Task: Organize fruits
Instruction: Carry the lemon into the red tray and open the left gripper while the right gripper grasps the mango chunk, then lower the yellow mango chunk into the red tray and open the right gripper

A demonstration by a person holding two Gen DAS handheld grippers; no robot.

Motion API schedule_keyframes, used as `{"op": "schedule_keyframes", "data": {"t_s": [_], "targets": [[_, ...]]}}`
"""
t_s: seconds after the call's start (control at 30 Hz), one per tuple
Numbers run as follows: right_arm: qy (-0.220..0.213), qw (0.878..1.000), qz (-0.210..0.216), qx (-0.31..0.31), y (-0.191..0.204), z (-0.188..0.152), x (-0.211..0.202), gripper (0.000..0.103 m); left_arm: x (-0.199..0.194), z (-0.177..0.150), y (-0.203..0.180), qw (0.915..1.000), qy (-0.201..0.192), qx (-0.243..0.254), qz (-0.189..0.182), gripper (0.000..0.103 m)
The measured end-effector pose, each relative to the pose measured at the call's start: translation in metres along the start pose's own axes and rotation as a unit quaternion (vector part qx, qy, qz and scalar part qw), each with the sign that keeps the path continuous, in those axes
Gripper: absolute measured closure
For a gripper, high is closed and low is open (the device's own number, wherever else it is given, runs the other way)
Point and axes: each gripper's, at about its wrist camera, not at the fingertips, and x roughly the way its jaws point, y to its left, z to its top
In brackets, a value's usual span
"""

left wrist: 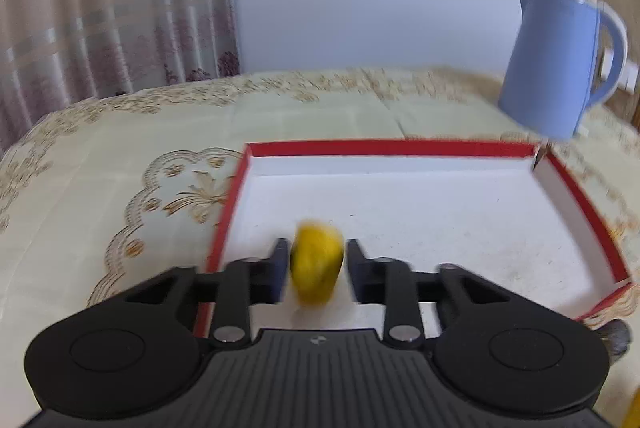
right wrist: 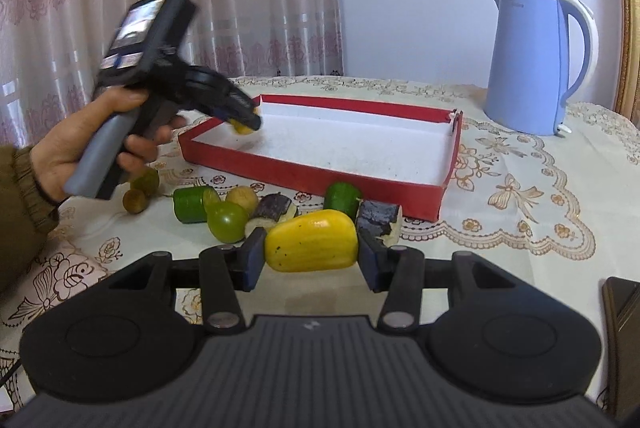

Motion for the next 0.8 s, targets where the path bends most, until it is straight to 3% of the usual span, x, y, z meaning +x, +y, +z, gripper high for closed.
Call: {"op": "schedule_keyframes", "data": {"t_s": [0.03,0.1,0.17,0.2,0.3,0.37,0.5,0.57,0.63,0.8], "targets": [[0.0,1.0,0.0,0.0,0.0,0.001,0.001,0.057,-0.008,-0.003,0.004,0.9999,-0.009,-0.005,-0.004,0.03],[0.0,1.0,-0.002,0.0,0.001,0.003,0.004,0.057,-0.022,-0.006,0.01,0.9992,-0.036,-0.016,-0.01,0.01],[-0.002,1.0,-0.003,-0.001,0.004,0.005,0.006,0.057,-0.029,-0.004,0.009,0.9989,-0.045,-0.007,-0.007,0.01],[-0.005,1.0,-0.003,-0.002,0.005,0.006,0.005,0.057,-0.036,-0.004,0.01,0.9985,-0.051,-0.013,0.013,0.01],[-0.014,1.0,-0.006,-0.002,0.006,0.01,0.003,0.057,-0.063,-0.006,0.019,0.9945,-0.087,-0.053,0.026,0.01],[-0.016,1.0,-0.014,0.0,0.003,0.012,0.003,0.057,-0.082,-0.015,0.021,0.99,-0.117,-0.071,0.034,0.01],[-0.018,1.0,-0.021,0.001,-0.001,0.018,0.006,0.057,-0.093,-0.04,0.017,0.9742,-0.189,-0.073,0.1,0.01],[-0.02,1.0,-0.022,-0.006,0.001,0.022,0.009,0.057,-0.082,-0.044,0.02,0.9765,-0.169,-0.075,0.111,0.01],[-0.022,0.999,-0.023,-0.016,0.002,0.028,0.011,0.057,-0.077,-0.042,0.028,0.9799,-0.157,-0.082,0.091,0.01],[-0.028,0.999,-0.027,-0.027,-0.002,0.05,0.024,0.057,-0.078,-0.044,0.042,0.9788,-0.148,-0.116,0.081,0.01]]}}
